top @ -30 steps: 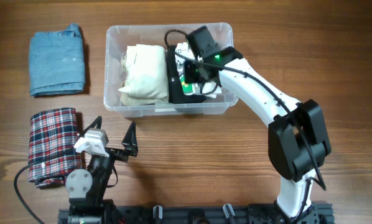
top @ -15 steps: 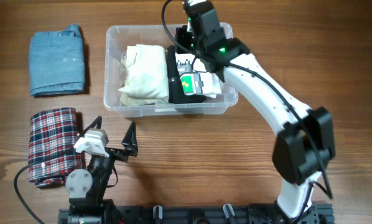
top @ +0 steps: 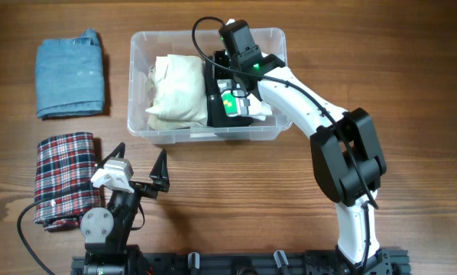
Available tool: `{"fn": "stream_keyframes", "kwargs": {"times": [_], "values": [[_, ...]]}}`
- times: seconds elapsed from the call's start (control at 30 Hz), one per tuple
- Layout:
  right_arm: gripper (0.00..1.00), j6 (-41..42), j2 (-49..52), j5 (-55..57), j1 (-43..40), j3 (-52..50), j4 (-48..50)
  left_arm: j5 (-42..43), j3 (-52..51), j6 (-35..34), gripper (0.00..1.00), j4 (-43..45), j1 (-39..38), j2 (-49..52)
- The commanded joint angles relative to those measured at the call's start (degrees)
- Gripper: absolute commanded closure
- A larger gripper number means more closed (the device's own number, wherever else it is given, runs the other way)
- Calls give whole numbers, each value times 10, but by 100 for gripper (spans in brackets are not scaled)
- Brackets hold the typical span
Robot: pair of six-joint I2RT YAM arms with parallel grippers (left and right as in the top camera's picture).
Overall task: Pack container
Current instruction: 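Open the right gripper and withdraw it up and right to rest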
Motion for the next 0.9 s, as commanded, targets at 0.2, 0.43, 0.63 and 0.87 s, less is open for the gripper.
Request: {"fn": "stream_keyframes", "kwargs": {"times": [0.2,0.43,0.63,0.87], "values": [[96,-33,-127,75,-12,1,7,9,-4,11,0,0,4,-4],[86,-71,-256,217,-65,1,-85,9,-4,11,0,0,4,-4],[74,-56,-265,222,-173,-2,-216,9,-4,11,0,0,4,-4],[0,-56,-217,200,-252,-29,-266,9,-4,12,0,0,4,-4]]}}
